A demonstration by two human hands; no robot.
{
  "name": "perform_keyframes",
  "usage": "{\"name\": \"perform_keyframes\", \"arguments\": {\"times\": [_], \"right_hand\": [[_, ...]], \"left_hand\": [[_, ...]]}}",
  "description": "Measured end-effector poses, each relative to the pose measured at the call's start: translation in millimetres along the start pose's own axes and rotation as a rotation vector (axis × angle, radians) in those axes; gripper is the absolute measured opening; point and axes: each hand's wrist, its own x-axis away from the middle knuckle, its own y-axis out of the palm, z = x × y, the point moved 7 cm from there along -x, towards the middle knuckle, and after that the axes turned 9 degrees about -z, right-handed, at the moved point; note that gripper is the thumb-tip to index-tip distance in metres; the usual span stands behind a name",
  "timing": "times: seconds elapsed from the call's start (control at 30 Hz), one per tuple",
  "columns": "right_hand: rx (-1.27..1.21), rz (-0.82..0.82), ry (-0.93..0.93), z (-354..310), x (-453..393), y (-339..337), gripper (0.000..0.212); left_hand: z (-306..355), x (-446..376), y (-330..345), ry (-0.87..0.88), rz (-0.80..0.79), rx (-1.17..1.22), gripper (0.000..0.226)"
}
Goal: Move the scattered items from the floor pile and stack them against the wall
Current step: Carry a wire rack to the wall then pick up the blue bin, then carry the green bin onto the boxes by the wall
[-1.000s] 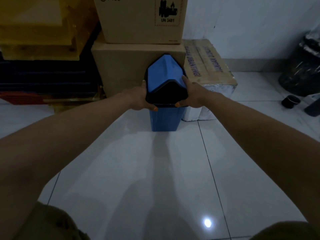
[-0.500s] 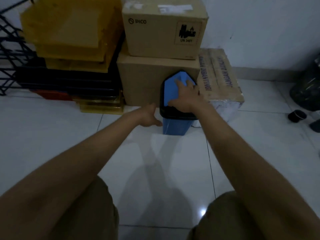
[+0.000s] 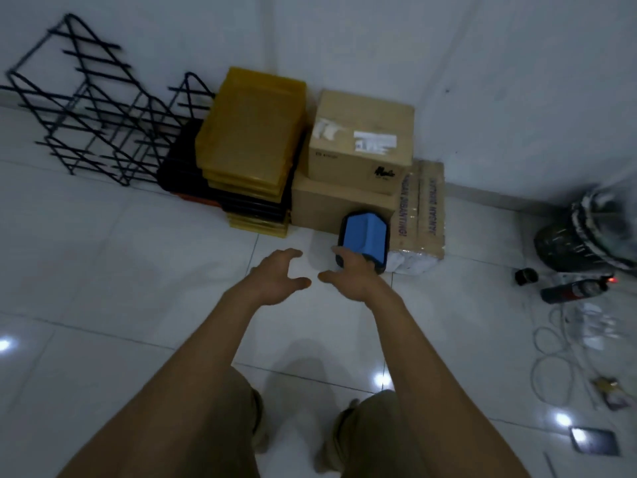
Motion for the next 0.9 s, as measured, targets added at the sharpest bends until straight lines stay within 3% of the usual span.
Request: {"name": "perform_keyframes", "arguments": {"times": [0.23,0.47,0.67,0.9], "right_hand": [[-0.079,-0.03,-0.102,-118.9,121.9,-0.3,0.07],[-0.057,0.001,-0.233,-164.1,189.9,12.5,0.068],[0.081,-0.177,-0.319,-160.8,235.6,62.7,0.066],[0.315,-0.301,-0.375,-122.3,287.7,106.2,0.064]], "left_hand": [[39.0,171.1,-84.4,0.011,0.159,0.187,0.064],[35.6,267.1,-101.0,0.013,0.308,0.265,0.059],[18.0,332.4,-52.6,-0.012,0.561,0.43,0.056],[8.6,393.8,65.4,-0.138,0.625,0.577,0.055]]}}
